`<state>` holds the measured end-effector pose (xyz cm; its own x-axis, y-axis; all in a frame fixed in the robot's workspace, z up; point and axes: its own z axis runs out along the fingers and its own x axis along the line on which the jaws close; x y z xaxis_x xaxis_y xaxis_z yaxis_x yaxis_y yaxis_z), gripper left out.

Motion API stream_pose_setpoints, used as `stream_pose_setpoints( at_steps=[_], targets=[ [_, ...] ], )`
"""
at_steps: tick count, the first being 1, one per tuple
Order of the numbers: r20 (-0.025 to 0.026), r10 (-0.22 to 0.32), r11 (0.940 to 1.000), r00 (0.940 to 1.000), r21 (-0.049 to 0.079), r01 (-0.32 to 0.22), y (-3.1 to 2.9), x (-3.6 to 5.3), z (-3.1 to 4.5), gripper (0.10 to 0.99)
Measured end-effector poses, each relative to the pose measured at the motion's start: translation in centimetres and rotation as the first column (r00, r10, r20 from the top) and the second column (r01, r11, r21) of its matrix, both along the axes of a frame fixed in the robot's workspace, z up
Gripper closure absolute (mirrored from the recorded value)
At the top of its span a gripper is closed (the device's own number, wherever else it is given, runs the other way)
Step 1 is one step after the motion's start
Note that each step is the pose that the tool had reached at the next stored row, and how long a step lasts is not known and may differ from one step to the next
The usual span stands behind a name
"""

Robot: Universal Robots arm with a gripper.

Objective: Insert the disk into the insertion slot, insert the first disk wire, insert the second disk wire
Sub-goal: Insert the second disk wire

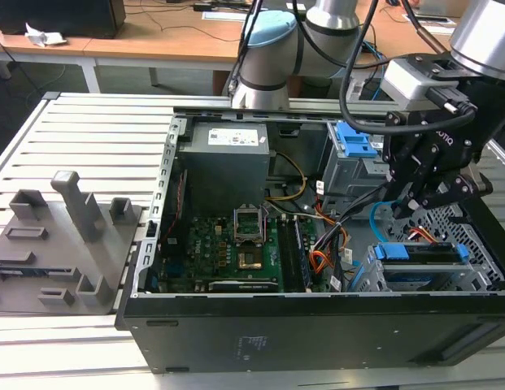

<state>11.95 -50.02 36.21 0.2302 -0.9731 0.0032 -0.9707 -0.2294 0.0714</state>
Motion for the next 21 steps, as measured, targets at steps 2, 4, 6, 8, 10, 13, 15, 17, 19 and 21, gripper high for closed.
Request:
stream_pose_setpoints(
  at_steps=[2, 4, 6, 8, 10, 13, 15, 17, 19, 21],
  targets=[
    [0.0, 0.0, 1.0, 1.0, 0.0, 0.0, 0.0, 0.0, 0.0, 0.804],
    [0.0, 0.0, 1.0, 1.0, 0.0, 0.0, 0.0, 0.0, 0.0, 0.922],
    [0.0, 0.0, 1.0, 1.0, 0.0, 0.0, 0.0, 0.0, 0.0, 0.922],
    [0.0, 0.0, 1.0, 1.0, 0.0, 0.0, 0.0, 0.0, 0.0, 0.922],
    [0.0, 0.001, 1.0, 1.0, 0.0, -0.001, 0.0, 0.02, -0.01, 0.922],
    [-0.0005, 0.0, 1.0, 1.0, 0.0, 0.0, -0.07, 0.94, -0.03, 0.922],
    [-0.0009, 0.001, 1.0, 1.0, 0.001, -0.001, -0.51, 1.09, -0.04, 0.922],
    [-0.0011, 0.0, 1.0, 1.0, 0.001, 0.0, -1.64, 1.15, -0.08, 0.922],
    [-0.0012, -0.002, 1.0, 1.0, 0.001, 0.002, -2.6, 1.17, -0.13, 0.922],
    [-0.0012, -0.007, 1.0, 1.0, 0.001, 0.007, -3.3, 1.17, -0.2, 0.922]
  ],
)
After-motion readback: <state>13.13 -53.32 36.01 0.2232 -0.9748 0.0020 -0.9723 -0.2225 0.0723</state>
